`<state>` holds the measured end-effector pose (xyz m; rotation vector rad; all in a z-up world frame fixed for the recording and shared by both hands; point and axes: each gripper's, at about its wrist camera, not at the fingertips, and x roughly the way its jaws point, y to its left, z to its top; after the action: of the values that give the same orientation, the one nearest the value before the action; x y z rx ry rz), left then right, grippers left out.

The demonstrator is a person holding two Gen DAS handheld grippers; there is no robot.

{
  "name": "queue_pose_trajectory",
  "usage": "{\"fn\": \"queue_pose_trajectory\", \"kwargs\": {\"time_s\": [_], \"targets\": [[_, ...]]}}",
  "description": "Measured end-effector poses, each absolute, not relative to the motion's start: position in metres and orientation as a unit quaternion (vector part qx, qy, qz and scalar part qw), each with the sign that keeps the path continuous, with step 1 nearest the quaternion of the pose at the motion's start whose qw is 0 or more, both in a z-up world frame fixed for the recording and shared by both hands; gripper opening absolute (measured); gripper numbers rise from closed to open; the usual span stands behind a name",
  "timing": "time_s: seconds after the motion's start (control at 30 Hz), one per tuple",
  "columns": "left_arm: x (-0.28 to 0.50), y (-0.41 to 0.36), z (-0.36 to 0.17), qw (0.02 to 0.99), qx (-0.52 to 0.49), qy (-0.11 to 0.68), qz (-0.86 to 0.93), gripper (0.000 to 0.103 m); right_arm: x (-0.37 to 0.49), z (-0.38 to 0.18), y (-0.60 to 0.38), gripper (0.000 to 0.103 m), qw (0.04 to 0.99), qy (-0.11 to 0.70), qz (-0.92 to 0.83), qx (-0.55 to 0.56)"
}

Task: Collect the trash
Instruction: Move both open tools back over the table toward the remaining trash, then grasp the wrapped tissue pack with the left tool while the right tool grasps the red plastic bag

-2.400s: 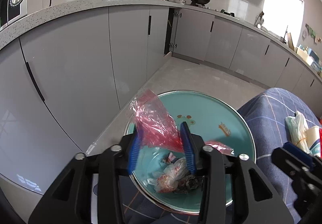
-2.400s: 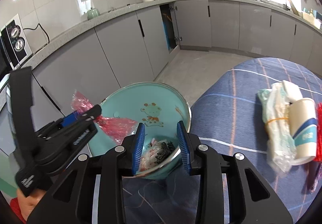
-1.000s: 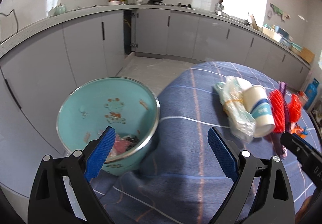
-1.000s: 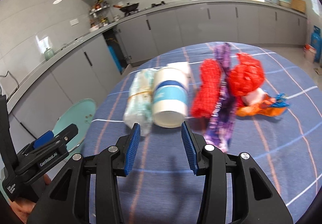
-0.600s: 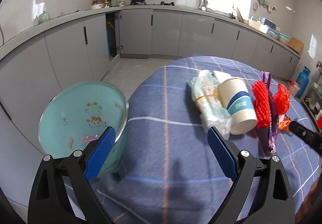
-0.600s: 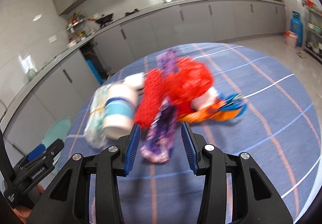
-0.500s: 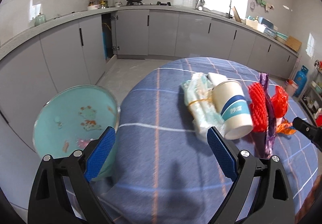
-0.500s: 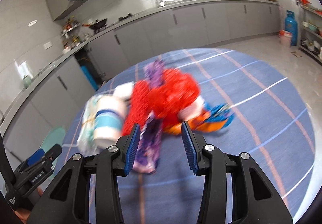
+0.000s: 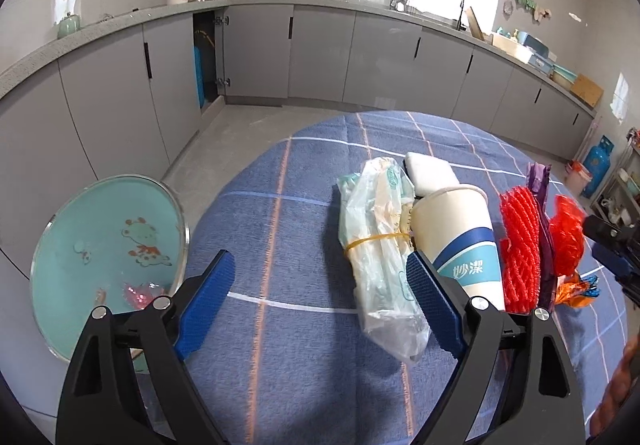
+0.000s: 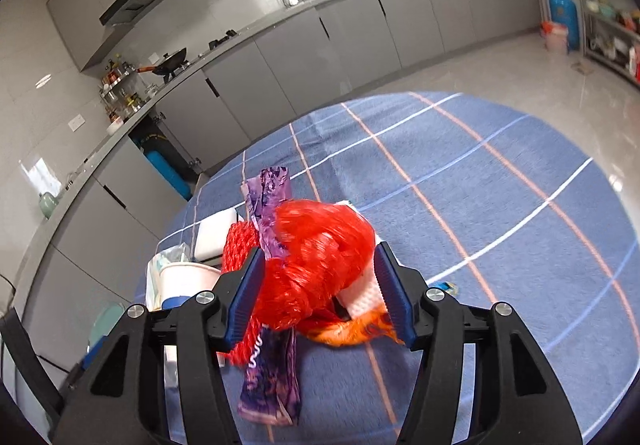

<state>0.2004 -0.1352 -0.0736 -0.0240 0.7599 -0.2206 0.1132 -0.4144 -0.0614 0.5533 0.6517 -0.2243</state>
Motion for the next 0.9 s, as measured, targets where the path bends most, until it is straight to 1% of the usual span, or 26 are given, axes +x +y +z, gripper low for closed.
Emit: {"fn": "queue_pose_trajectory", "kwargs": {"time_s": [0.1, 0.17, 0.2, 0.3, 0.37, 0.4, 0.43, 0.57, 0.73, 0.9], "targets": [[0.206, -0.143, -0.077, 0.921, -0.004, 0.375, -0.109, 0.084, 0.124, -0.07, -0.415, 0.056, 0.898, 0.331, -0.101, 0.272], [0.209, -0.147, -0.08, 0.915, -0.006, 0.386, -0.119, 0.074, 0.128, -0.077, -0.416, 0.046, 0.892, 0.34, -0.092, 0.283], [0.212, -0.148, -0.082, 0.911, -0.013, 0.393, -0.124, 0.072, 0.13, -0.08, -0.416, 0.038, 0.89, 0.345, -0.087, 0.287], [0.216, -0.151, -0.087, 0.902, -0.024, 0.409, -0.135, 0.057, 0.127, -0.081, -0.416, 0.03, 0.891, 0.342, -0.084, 0.286], [0.215, -0.152, -0.088, 0.901, -0.026, 0.409, -0.143, 0.04, 0.124, -0.077, -0.415, 0.026, 0.895, 0.336, -0.084, 0.282], [0.214, -0.153, -0.087, 0.901, -0.027, 0.406, -0.148, 0.036, 0.121, -0.076, -0.415, 0.025, 0.896, 0.332, -0.084, 0.282], [0.212, -0.153, -0.086, 0.902, -0.026, 0.403, -0.153, 0.028, 0.118, -0.072, -0.415, 0.024, 0.898, 0.326, -0.084, 0.284], [0.204, -0.149, -0.083, 0.908, -0.033, 0.386, -0.159, 0.022, 0.098, -0.055, -0.412, 0.023, 0.911, 0.296, -0.09, 0.273], [0.187, -0.136, -0.065, 0.919, -0.042, 0.357, -0.16, 0.022, 0.073, -0.032, -0.399, 0.023, 0.93, 0.255, -0.096, 0.246], [0.167, -0.119, -0.052, 0.927, -0.051, 0.335, -0.161, 0.022, 0.058, -0.028, -0.381, 0.023, 0.938, 0.25, -0.087, 0.225]]}}
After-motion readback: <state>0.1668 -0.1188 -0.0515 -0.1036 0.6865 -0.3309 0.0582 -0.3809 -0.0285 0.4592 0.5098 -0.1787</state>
